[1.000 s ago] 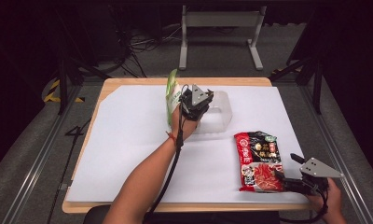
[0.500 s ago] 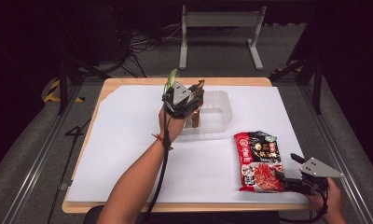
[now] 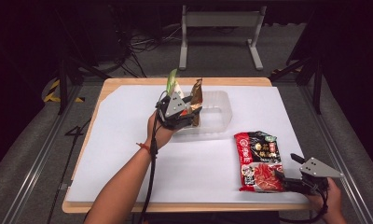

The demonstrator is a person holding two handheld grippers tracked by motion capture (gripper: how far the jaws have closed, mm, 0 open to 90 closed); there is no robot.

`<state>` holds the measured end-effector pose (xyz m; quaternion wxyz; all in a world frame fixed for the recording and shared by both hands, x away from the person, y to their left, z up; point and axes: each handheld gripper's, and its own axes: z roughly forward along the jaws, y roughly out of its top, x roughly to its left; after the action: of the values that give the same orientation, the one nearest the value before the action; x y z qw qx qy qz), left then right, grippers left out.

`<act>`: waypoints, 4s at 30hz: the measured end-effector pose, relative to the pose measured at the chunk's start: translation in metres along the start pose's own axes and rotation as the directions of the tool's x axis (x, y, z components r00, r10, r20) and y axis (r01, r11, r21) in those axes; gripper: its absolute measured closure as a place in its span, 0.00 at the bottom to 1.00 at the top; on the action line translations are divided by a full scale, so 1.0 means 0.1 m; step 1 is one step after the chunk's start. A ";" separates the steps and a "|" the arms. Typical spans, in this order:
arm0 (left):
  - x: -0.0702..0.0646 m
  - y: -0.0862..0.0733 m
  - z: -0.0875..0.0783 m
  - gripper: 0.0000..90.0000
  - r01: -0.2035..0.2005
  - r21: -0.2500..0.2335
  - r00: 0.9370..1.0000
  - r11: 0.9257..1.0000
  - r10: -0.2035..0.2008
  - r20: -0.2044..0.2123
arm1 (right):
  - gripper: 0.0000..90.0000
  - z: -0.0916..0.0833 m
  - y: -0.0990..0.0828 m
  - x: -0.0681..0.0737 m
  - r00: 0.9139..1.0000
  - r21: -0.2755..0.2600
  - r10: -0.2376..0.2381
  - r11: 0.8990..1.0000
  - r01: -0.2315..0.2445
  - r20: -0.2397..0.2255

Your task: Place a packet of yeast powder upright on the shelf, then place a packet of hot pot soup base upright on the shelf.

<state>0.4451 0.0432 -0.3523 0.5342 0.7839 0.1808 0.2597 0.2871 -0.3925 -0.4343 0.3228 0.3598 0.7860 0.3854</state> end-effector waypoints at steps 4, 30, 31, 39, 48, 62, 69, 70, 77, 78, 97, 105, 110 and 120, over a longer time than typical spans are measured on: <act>-0.04 -0.08 -0.14 0.52 -0.002 0.011 0.998 1.000 0.002 0.065 | 0.19 0.00 0.00 -0.01 1.000 0.000 0.004 1.000 -0.004 0.000; -0.04 -0.85 -0.91 0.24 0.058 0.230 0.996 0.971 -0.072 0.050 | 0.30 0.00 0.09 -0.03 0.992 -0.002 0.061 0.998 -0.061 -0.111; -0.04 -0.85 -0.91 0.23 0.058 0.230 0.996 0.971 -0.072 0.050 | 0.30 0.00 0.09 -0.03 0.992 -0.002 0.061 0.998 -0.061 -0.111; -0.04 -1.07 -1.10 0.21 0.077 0.270 0.996 0.960 -0.085 0.015 | 0.25 0.03 0.08 -0.04 0.986 0.029 0.084 0.996 -0.080 -0.142; -0.07 -1.21 -1.25 0.20 0.128 0.250 0.992 0.960 -0.123 -0.036 | 0.31 0.05 0.13 -0.03 0.985 0.030 0.059 0.998 -0.054 -0.162; -0.16 -1.27 -1.26 0.24 0.149 0.253 0.988 0.956 -0.152 -0.009 | 0.13 0.18 0.26 -0.07 0.978 0.072 0.076 0.995 -0.063 -0.194; -0.08 -1.33 -1.28 0.21 0.197 0.274 0.980 0.941 -0.197 -0.030 | 0.26 0.27 0.32 -0.11 0.977 0.087 0.077 0.994 -0.061 -0.197; -0.07 -1.34 -1.29 0.20 0.201 0.275 0.979 0.940 -0.201 -0.028 | 0.26 0.27 0.33 -0.13 0.978 0.084 0.080 0.994 -0.065 -0.193; -0.06 -1.34 -1.27 0.19 0.183 0.289 0.983 0.940 -0.182 -0.032 | 0.29 0.33 0.44 -0.20 0.977 0.095 0.086 0.993 -0.069 -0.196; -0.07 -1.34 -1.27 0.19 0.182 0.292 0.983 0.939 -0.180 -0.034 | 0.28 0.34 0.45 -0.20 0.978 0.104 0.081 0.993 -0.062 -0.190; -0.12 -1.32 -1.22 0.18 0.124 0.314 0.992 0.941 -0.128 -0.007 | 0.26 0.84 0.69 -0.68 0.960 0.182 0.213 0.967 -0.180 -0.181; -0.14 -1.33 -1.19 0.18 0.107 0.337 0.994 0.935 -0.113 -0.002 | 0.25 1.04 0.65 -0.70 0.956 0.209 0.228 0.960 -0.188 -0.185; -0.15 -1.32 -1.18 0.18 0.104 0.339 0.994 0.935 -0.109 -0.003 | 0.22 1.12 0.65 -0.68 0.958 0.236 0.221 0.956 -0.175 -0.185; -0.18 -1.32 -1.16 0.18 0.083 0.351 0.996 0.933 -0.091 0.006 | 0.21 1.19 0.63 -0.68 0.950 0.275 0.234 0.946 -0.174 -0.205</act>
<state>0.3601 0.1669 -0.4451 0.3991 0.8606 0.2526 0.1905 0.4367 -0.3758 -0.4247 0.1370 0.4300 0.8196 0.3531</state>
